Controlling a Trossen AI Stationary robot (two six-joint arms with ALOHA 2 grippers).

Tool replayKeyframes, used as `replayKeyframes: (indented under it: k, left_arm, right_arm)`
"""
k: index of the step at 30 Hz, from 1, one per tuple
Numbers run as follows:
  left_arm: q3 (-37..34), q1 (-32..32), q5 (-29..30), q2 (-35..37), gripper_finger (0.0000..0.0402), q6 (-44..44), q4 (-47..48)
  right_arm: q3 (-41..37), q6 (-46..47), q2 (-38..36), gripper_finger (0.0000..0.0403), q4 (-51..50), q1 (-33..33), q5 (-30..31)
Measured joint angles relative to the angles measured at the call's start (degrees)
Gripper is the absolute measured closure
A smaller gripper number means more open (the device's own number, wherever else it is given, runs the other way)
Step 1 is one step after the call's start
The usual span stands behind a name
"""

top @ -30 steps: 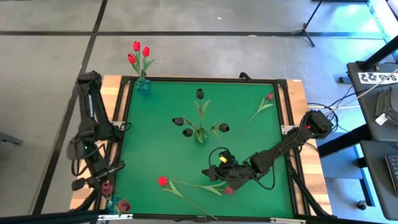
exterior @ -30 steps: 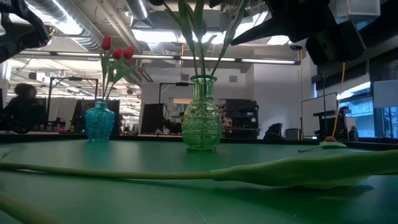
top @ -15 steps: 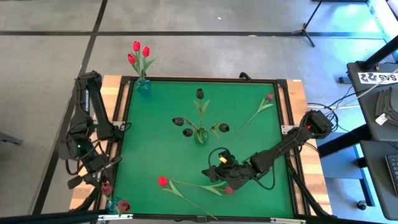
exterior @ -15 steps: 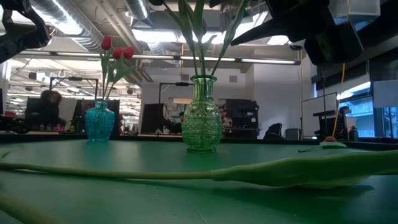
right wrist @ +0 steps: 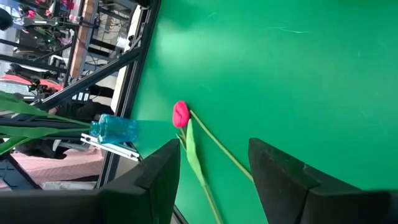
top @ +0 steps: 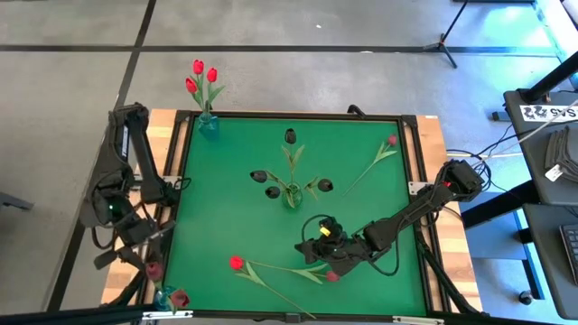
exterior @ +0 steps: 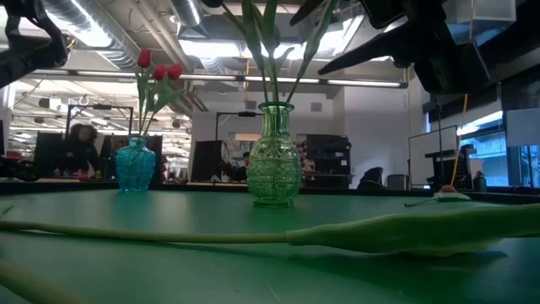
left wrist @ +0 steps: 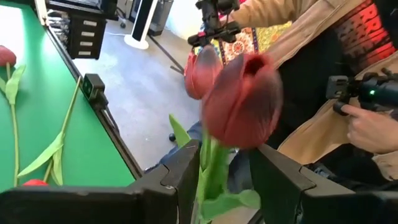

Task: Sort flowers into vase by color
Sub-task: Put the dark red tulip into the bottom blue vase, then put the dark red tulip into the bottom bottom blue vase

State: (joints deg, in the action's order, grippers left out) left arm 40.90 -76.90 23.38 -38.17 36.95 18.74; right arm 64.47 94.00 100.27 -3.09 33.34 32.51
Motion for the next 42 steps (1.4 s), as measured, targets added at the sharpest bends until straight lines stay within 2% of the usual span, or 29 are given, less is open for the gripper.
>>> replayKeyframes:
  k: [10, 27, 35, 38, 40, 42]
  left_arm:
    - [0.6, 0.0, -0.1, 3.5, 0.0268, 0.3, 4.6]
    - [0.6, 0.0, -5.3, 3.6, 0.0268, 3.2, 1.2]
    - [0.6, 0.0, -4.8, 10.0, 0.0268, 3.0, 1.4]
    - [0.6, 0.0, -2.4, 13.2, 0.0268, 1.4, 1.8]
    - [0.6, 0.0, 2.4, 14.9, 0.0268, -1.6, 2.0]
    - [0.6, 0.0, 9.7, 15.6, 0.0268, -3.7, 2.1]
  right_arm:
    - [0.0, 0.0, 0.0, 0.0212, 0.0, 0.0, 0.0]
    - [0.0, -0.4, 0.0, 0.0212, 0.0, 0.0, 0.1]
    - [0.0, 2.3, 0.0, 0.0212, 0.1, 0.0, 1.9]
    - [0.0, 8.6, 0.4, 0.0212, 0.1, 0.0, 2.0]
    - [0.0, 13.2, 1.1, 0.0212, 0.0, 0.0, 1.9]
    - [0.0, 16.1, 1.9, 0.0212, 0.0, 0.0, -0.1]
